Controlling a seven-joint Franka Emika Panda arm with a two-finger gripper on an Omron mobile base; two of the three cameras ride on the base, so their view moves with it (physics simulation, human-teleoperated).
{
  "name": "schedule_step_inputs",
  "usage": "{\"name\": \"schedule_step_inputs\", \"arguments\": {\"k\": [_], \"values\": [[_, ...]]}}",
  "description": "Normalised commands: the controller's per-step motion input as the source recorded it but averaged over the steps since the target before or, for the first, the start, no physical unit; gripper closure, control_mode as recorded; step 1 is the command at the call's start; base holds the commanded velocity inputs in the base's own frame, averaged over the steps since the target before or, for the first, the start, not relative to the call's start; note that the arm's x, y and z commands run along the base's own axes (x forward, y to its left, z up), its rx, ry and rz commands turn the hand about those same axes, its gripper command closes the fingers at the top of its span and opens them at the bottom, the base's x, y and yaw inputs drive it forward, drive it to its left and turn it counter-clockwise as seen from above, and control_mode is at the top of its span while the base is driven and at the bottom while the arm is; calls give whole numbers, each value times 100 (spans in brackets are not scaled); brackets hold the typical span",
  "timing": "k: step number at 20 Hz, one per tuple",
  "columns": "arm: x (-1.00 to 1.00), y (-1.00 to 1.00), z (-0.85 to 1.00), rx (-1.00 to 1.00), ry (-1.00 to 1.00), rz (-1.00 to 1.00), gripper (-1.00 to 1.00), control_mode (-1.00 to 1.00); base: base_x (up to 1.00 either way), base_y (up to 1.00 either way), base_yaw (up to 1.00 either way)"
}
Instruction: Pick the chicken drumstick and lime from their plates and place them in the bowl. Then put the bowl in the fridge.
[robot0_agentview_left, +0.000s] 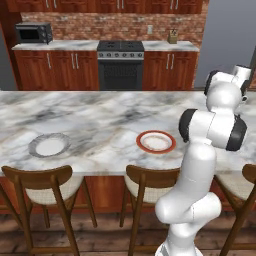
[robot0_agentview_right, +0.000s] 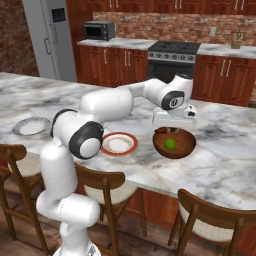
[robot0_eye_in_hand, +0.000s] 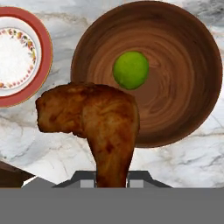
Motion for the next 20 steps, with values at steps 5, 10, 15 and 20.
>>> {"name": "schedule_step_inputs", "arguments": {"k": [5,10,15,20], "values": [[43,-8,-23,0,0,-1,100,-100,0,0,0],[33,-28,-18,0,-1,0,100,-100,0,0,0],[3,-30,-28,0,0,0,100,-100,0,0,0],[18,0,-31,0,-1,0,100,-100,0,0,0]]}}
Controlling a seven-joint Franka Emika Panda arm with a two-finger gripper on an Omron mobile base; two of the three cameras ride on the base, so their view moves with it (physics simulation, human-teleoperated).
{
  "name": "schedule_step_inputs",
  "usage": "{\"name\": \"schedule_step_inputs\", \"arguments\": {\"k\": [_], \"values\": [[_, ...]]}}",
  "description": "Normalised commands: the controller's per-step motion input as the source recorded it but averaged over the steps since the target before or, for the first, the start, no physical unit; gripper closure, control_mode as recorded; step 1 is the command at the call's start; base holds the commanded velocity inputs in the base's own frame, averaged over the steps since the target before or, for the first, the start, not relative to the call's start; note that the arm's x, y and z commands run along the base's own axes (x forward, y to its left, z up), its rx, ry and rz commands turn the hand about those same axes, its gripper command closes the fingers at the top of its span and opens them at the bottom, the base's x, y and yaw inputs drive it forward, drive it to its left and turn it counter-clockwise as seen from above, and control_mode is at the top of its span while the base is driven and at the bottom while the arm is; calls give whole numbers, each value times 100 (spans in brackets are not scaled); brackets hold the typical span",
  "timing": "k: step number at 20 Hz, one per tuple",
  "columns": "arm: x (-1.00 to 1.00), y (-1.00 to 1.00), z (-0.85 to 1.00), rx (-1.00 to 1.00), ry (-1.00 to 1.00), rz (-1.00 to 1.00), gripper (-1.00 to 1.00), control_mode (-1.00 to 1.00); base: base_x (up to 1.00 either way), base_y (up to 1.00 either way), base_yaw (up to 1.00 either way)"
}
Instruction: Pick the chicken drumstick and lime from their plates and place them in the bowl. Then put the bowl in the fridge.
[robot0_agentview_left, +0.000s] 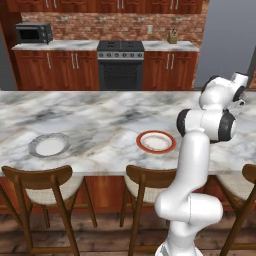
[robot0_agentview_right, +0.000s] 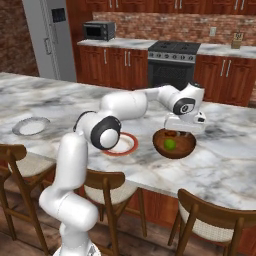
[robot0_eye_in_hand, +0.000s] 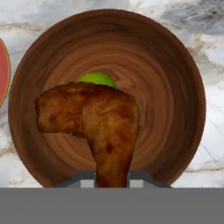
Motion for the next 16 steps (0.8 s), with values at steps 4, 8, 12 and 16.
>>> {"name": "schedule_step_inputs", "arguments": {"k": [4,8,12,16], "values": [[14,1,-12,1,-7,0,100,-100,0,0,0],[1,1,-23,0,0,0,100,-100,0,0,0],[0,9,-25,0,0,0,100,-100,0,0,0],[9,13,-24,0,0,0,100,-100,0,0,0]]}}
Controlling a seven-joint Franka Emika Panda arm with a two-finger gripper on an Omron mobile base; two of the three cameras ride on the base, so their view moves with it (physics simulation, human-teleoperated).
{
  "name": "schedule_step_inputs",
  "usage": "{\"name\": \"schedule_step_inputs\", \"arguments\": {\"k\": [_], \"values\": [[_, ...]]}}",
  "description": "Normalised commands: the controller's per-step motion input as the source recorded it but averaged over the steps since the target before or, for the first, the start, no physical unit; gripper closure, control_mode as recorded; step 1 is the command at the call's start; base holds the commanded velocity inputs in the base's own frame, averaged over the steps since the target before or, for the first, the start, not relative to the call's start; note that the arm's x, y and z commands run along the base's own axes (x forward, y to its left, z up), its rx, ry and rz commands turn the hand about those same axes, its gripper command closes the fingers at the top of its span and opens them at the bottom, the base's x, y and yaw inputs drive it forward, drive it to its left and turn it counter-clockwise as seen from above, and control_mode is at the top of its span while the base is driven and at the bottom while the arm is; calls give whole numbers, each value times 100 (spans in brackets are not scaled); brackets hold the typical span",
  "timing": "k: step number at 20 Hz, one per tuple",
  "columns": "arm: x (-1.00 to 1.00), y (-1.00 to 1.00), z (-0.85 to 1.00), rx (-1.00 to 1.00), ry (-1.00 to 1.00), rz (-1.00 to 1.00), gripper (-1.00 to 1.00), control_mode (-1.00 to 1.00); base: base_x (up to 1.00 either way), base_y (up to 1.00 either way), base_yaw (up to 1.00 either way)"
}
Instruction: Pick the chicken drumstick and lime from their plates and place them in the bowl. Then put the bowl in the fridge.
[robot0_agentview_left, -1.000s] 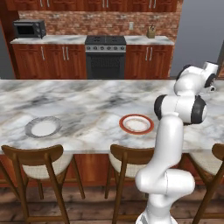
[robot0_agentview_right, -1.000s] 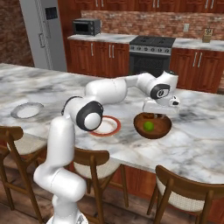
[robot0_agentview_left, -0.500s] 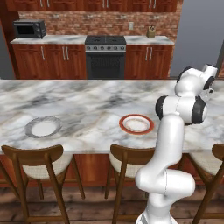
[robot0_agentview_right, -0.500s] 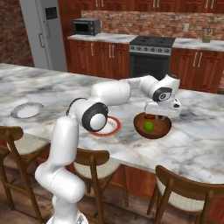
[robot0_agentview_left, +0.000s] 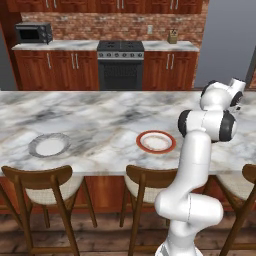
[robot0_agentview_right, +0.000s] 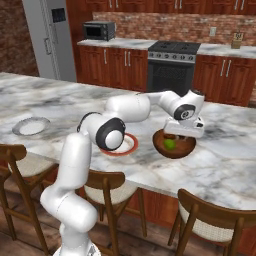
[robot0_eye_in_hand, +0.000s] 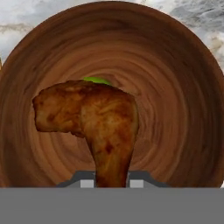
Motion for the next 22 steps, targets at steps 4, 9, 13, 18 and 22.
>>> {"name": "schedule_step_inputs", "arguments": {"k": [4,9,13,18,22], "values": [[9,9,-25,0,0,0,100,-100,0,0,0],[5,3,-24,0,0,0,100,-100,0,0,0],[0,2,-19,0,0,0,100,-100,0,0,0],[-13,0,-5,3,0,0,-100,-100,0,0,0],[-15,-1,8,5,0,0,-100,-100,0,0,0]]}}
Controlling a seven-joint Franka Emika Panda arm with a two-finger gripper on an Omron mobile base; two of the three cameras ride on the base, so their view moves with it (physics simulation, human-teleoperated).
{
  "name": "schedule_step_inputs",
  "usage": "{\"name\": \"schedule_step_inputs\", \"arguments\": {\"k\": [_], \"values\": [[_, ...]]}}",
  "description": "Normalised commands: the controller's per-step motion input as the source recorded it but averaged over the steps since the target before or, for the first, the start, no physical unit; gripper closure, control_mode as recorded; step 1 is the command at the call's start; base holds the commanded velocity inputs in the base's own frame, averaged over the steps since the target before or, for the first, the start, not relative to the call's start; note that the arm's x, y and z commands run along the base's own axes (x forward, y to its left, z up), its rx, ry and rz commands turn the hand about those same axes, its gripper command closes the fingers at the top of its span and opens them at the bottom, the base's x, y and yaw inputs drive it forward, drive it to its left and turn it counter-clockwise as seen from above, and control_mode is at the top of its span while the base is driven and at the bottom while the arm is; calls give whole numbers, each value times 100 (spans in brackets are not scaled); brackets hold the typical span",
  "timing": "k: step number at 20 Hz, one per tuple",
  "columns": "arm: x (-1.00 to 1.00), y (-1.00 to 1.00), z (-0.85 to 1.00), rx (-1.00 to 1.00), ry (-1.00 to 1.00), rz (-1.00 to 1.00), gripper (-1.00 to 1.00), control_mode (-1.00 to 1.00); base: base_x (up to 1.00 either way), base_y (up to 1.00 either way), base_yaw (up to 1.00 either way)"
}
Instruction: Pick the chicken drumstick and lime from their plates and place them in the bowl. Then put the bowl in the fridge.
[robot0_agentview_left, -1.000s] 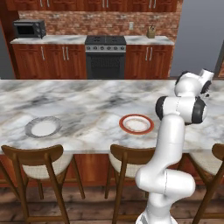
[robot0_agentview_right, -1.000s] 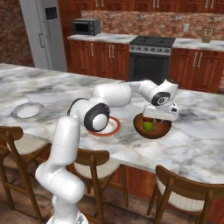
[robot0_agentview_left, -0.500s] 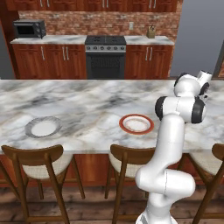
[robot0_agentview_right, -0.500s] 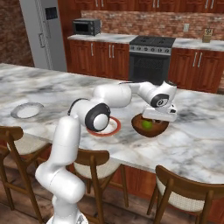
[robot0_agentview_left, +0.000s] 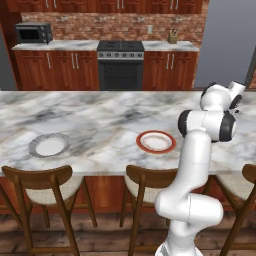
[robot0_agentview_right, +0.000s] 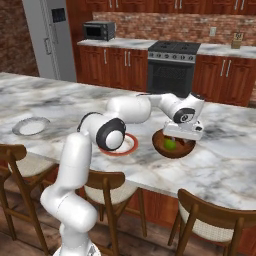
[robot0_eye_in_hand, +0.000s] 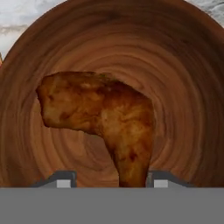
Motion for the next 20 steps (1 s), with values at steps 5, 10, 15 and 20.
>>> {"name": "schedule_step_inputs", "arguments": {"k": [5,10,15,20], "values": [[-16,-3,23,3,0,0,-100,-100,0,0,0],[-28,-4,47,12,0,0,-100,-100,0,0,0],[-51,-2,37,1,0,1,-100,-100,0,0,0],[-65,11,18,-20,0,23,-100,-100,0,0,0]]}}
